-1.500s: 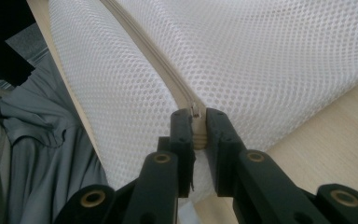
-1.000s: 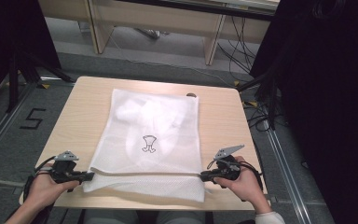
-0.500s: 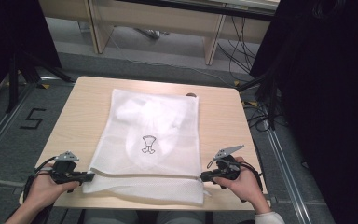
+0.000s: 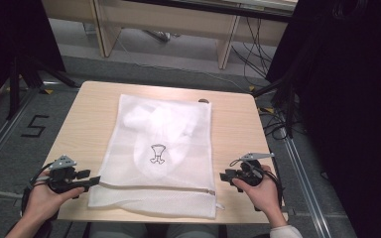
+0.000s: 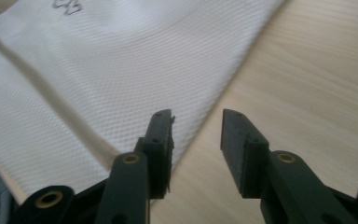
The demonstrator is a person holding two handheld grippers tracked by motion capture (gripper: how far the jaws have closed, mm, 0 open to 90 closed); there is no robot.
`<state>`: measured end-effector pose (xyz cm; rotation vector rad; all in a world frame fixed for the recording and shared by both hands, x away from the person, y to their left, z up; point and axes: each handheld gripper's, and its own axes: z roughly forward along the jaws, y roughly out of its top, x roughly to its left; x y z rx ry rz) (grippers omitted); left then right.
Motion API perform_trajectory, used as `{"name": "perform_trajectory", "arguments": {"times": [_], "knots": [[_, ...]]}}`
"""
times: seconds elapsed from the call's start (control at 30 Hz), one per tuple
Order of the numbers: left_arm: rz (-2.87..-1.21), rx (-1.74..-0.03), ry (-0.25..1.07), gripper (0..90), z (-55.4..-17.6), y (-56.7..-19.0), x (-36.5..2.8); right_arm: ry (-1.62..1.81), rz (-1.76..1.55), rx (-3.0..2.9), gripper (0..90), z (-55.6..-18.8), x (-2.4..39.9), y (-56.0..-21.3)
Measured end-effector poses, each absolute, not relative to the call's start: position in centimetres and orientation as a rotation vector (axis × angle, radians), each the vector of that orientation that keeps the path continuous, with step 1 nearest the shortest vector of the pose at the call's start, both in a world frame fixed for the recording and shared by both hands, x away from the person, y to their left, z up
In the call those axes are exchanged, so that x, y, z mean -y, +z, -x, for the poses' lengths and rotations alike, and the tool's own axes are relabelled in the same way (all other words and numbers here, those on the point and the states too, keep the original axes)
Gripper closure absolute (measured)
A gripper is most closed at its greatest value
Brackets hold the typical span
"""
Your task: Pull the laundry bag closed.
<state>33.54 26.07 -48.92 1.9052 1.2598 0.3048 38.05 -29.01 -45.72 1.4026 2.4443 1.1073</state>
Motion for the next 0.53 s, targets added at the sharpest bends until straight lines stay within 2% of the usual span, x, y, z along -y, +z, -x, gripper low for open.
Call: {"name": "perform_trajectory", "arguments": {"times": [0.1, 0.23, 0.53], "knots": [[-1.877, -1.286, 0.321, 39.6, -33.7, -49.1, -26.2, 1.062, -1.489, -2.384, 58.7, -38.1, 29.5, -46.0], [-1.925, -1.305, 0.367, 32.7, -33.8, -49.1, -26.8, 1.016, -1.584, -2.307, 55.2, -38.1, 29.7, -46.3], [-1.938, -1.306, 0.394, 31.1, -34.0, -49.2, -27.4, 1.055, -1.570, -2.276, 51.6, -38.3, 30.0, -47.0]]}}
